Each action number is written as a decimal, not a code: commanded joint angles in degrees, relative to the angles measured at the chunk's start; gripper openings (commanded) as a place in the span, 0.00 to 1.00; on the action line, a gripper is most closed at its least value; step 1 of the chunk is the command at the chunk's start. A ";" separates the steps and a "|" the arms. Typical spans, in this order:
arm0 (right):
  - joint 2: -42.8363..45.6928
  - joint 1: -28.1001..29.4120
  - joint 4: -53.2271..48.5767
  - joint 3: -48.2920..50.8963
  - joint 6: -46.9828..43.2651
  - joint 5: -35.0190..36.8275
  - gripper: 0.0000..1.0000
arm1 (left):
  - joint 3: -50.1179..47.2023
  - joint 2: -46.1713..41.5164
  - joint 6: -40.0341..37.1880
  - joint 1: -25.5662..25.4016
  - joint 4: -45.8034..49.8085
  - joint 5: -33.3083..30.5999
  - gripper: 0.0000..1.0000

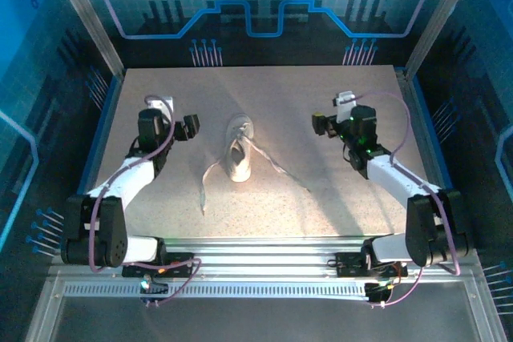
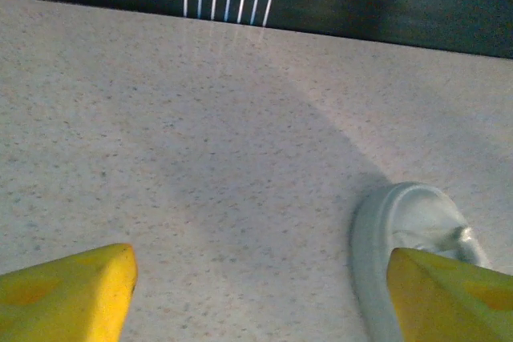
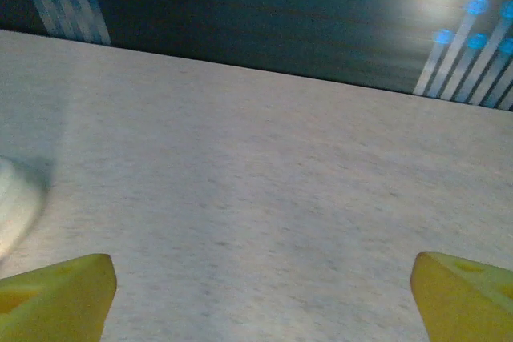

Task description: Tie the shoes

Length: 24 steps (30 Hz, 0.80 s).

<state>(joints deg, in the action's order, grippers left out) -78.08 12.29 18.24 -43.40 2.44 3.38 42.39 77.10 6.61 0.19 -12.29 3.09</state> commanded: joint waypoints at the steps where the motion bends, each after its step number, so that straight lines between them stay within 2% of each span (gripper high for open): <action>1: -2.61 7.02 -12.41 -2.67 4.05 -5.21 0.92 | 4.83 1.65 5.03 -1.61 25.96 3.10 0.78; 4: -6.74 13.04 -12.08 -3.30 4.06 -9.35 0.88 | 5.91 2.86 5.89 -5.18 33.79 1.51 0.77; 8: -12.22 19.18 -12.99 -3.73 1.82 -9.57 0.86 | 5.76 7.37 8.30 -10.00 38.39 0.94 0.77; 13: -13.87 21.04 -12.31 -1.91 2.92 -8.46 0.89 | 9.37 12.72 9.39 -14.06 43.89 -6.83 0.78; 19: -13.74 21.95 -16.27 -0.55 5.71 -4.81 0.89 | 12.34 17.12 12.47 -14.66 47.43 -7.90 0.80; 22: -16.06 22.38 -19.30 -1.09 7.45 -2.85 0.88 | 13.28 19.11 13.28 -14.69 47.90 -8.73 0.73; 24: -17.75 22.81 -21.23 -1.80 8.58 -1.37 0.85 | 13.54 19.70 13.56 -14.69 47.91 -8.28 0.62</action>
<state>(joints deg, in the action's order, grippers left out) -93.27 34.02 2.07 -44.62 8.38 -1.04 54.63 95.61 18.44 -14.11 32.56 -4.10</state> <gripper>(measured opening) 0.866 0.647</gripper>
